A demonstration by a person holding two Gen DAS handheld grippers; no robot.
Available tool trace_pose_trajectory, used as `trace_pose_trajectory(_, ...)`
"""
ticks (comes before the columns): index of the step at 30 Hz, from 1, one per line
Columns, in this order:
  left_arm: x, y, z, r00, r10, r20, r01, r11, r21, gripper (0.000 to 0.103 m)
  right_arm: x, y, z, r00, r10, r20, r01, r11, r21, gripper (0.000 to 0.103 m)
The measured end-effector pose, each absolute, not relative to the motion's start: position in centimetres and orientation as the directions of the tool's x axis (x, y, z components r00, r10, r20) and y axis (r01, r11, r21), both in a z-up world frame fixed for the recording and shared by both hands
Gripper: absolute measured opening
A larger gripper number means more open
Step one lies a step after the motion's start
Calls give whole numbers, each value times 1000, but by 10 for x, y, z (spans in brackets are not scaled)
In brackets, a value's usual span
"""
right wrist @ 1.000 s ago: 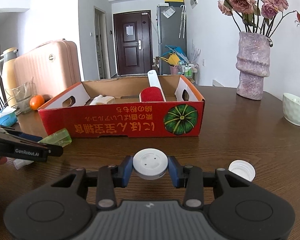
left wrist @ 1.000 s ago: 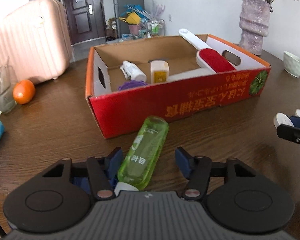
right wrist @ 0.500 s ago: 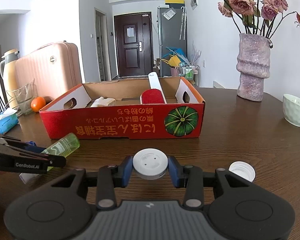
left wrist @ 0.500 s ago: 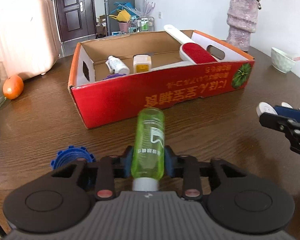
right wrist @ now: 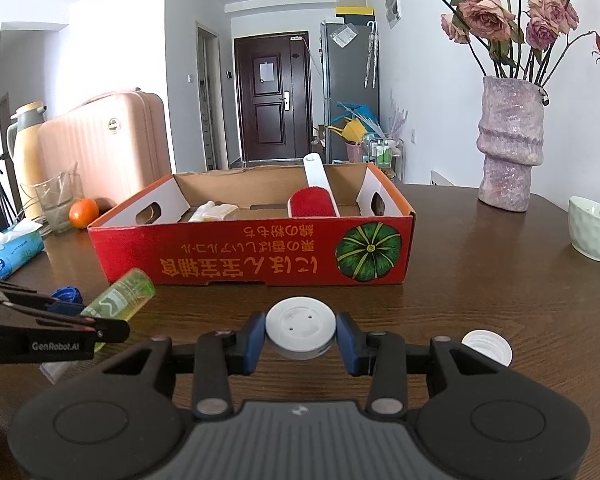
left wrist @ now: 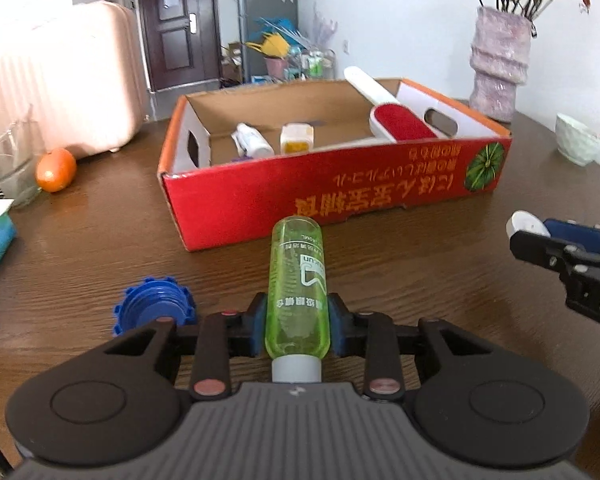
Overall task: Organize rigid objects
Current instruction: 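Carry the green bottle and white disc over the red box with both tools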
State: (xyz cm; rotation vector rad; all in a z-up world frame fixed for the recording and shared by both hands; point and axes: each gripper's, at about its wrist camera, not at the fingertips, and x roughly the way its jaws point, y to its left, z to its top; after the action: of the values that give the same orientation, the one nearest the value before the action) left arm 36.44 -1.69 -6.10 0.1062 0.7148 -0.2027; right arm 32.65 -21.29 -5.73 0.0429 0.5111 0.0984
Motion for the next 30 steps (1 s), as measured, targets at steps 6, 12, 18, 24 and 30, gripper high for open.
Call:
trace_pose_trajectory(6, 353, -19, -49, 766, -143, -627, 197, 980, 17, 31, 322, -212, -53, 880, 112, -462, -93, 994, 64, 38)
trace_pose_trajectory(12, 340, -23, -37, 791, -140, -595, 165, 986, -13, 31, 317, -211, -48, 891, 121, -437, -103, 993, 64, 38)
trace_pose_trajectory(18, 324, -27, -22, 815, -150, -561, 142, 988, -57, 31, 312, -211, -44, 901, 130, -414, -112, 991, 67, 38)
trace_pose_trajectory(24, 308, -32, -15, 825, -160, -541, 131, 987, -91, 32, 305, -213, -35, 914, 144, -378, -122, 989, 83, 38)
trace_pose_trajectory(30, 293, -32, -4, 848, -161, -505, 103, 985, -142, 31, 297, -214, -24, 923, 170, -345, -146, 985, 95, 38)
